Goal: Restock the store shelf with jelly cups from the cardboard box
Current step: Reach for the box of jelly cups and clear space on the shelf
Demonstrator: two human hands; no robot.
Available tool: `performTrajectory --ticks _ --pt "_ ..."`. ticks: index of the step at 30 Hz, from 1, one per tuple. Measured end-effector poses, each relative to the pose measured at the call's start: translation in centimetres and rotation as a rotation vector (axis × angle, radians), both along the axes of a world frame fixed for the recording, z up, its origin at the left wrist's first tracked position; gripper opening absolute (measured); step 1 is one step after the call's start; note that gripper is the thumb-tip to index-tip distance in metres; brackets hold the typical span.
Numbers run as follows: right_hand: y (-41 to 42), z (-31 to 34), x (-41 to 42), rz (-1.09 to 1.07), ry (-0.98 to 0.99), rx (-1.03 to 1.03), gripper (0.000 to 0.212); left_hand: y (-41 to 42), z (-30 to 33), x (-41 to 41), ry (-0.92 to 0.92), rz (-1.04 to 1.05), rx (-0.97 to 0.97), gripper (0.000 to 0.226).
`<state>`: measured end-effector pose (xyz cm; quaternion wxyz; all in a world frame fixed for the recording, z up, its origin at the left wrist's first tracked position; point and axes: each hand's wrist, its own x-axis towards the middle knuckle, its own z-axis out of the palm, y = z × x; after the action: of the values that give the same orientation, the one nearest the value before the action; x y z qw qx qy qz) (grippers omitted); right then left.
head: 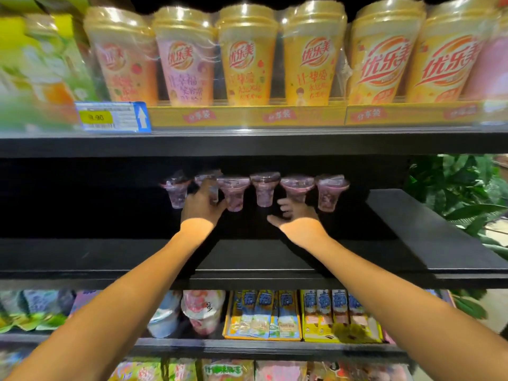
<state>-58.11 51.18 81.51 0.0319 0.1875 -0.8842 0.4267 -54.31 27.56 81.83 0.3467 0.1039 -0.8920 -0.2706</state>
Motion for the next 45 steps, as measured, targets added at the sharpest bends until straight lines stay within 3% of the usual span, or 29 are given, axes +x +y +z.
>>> performTrajectory --ticks 3,6,11,25,34,40,45 --pt "-1.9 -0.2 0.2 0.020 0.089 0.283 0.057 -0.2 -0.8 0.5 -0.134 -0.056 -0.160 0.021" --pt "-3.6 -0.6 -0.1 0.002 0.076 0.385 0.060 0.5 -1.2 0.7 -0.285 -0.153 -0.291 0.035" --pt "-5.0 -1.4 -1.7 -0.019 0.116 0.388 0.060 0.9 -1.5 0.0 -0.319 -0.228 -0.343 0.051" --pt "-5.7 -2.0 -5.8 0.021 0.125 0.356 0.068 0.4 -2.6 -3.9 -0.286 -0.232 -0.339 0.052" --pt "-4.8 -2.0 -6.3 0.068 0.113 0.316 0.069 0.7 -2.1 -5.3 -0.384 -0.298 -0.279 0.057" --pt "-4.2 -0.5 -2.1 0.050 0.126 0.384 0.066 0.8 -0.9 -0.5 -0.528 -0.218 -0.344 0.057" --pt "-5.2 1.2 5.5 0.082 0.203 0.404 0.062 -2.2 -0.1 9.0 -0.435 -0.255 -0.481 0.056"
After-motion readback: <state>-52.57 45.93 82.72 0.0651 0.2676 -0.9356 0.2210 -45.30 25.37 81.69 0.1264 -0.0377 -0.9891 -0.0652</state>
